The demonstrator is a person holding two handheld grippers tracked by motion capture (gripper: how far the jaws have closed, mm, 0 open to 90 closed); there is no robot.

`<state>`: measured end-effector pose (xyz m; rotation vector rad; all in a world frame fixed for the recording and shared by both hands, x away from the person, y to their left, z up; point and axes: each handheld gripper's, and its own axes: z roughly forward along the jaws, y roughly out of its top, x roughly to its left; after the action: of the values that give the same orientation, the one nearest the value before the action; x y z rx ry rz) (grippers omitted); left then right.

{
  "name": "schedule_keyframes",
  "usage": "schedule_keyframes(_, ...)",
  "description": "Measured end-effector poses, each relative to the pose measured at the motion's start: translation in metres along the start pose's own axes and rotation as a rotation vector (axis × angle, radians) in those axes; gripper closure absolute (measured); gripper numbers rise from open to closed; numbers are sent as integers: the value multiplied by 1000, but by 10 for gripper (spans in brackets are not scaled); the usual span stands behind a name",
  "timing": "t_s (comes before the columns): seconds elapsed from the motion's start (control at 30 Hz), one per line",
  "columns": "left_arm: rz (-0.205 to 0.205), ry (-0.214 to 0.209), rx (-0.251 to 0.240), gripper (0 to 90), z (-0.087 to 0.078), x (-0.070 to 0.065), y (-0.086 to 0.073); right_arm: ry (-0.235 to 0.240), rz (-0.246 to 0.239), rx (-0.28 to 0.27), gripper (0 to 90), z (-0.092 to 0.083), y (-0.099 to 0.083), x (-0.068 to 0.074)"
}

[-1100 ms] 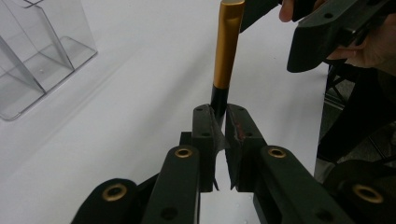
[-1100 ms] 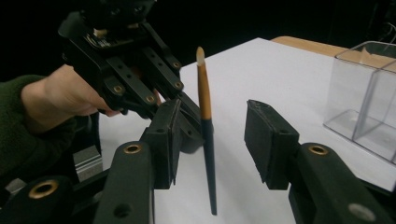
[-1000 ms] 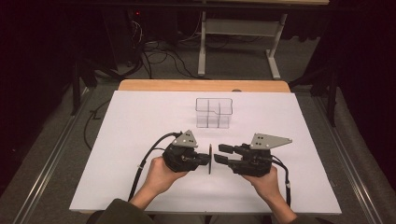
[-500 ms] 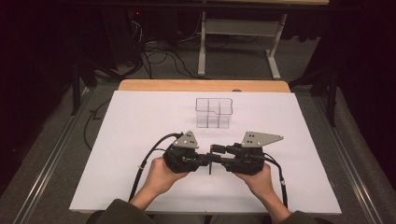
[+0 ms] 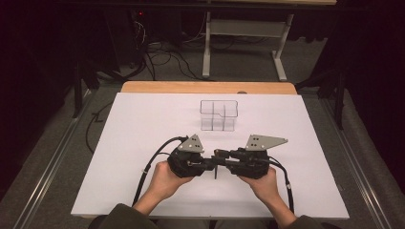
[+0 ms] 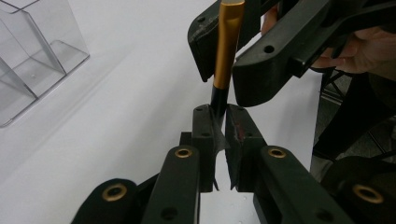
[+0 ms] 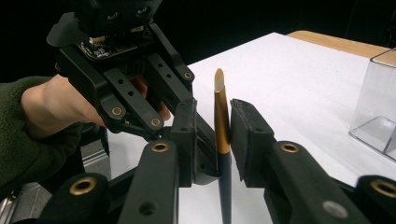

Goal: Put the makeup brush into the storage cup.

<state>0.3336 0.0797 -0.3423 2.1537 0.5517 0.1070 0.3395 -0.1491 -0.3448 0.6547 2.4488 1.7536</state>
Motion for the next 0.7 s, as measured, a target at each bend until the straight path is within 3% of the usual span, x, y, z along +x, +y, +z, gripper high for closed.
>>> schedule_keyframes(0.3, -3, -17, -8, 827, -1, -1, 1, -22, -7, -13, 859, -2, -1, 0)
schedule_keyframes(0.7, -3, -23, -17, 818, -1, -1, 0, -36, -26, -14, 864, -5, -1, -1)
